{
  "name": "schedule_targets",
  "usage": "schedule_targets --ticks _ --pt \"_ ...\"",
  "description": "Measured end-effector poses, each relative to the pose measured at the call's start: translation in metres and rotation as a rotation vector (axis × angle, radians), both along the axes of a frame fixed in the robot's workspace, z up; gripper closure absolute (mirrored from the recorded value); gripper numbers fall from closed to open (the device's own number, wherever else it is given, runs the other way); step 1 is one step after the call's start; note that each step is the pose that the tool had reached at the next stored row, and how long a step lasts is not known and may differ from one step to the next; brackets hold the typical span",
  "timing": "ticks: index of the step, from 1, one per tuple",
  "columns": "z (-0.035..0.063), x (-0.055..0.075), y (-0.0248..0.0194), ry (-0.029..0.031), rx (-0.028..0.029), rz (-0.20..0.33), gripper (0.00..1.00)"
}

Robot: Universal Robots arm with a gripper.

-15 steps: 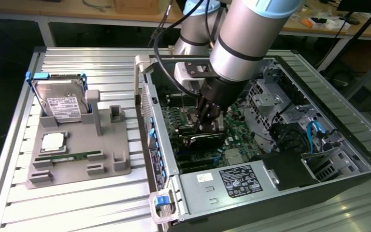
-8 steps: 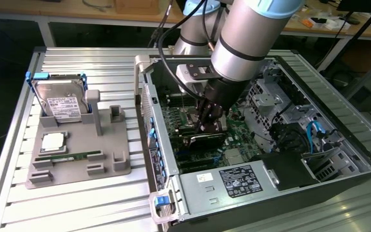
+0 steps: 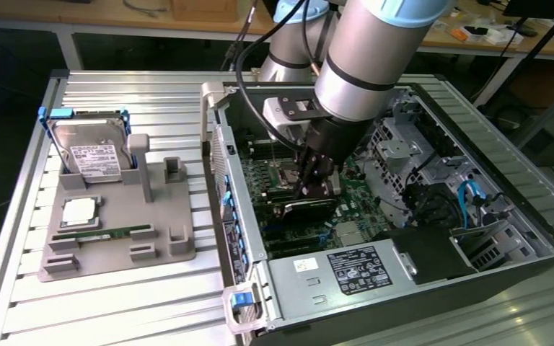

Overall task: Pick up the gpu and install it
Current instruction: 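Press down on the gpu until it lock into place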

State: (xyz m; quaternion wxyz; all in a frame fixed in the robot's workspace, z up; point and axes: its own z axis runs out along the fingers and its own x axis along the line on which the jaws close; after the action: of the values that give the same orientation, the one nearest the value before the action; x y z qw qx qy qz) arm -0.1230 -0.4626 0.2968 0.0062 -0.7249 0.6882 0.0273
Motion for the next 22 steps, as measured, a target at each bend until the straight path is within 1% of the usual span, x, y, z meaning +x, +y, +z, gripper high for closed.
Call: schedule_targets --ticks 4,14,22 --pt "0.0 0.0 0.0 0.0 -0.0002 0.0 0.84" --pt "-0.0115 0.0 0.0 -0.0002 -0.0001 0.0 0.84" --pt "-0.0125 0.0 0.0 -0.0002 -0.0001 0.0 0.84"
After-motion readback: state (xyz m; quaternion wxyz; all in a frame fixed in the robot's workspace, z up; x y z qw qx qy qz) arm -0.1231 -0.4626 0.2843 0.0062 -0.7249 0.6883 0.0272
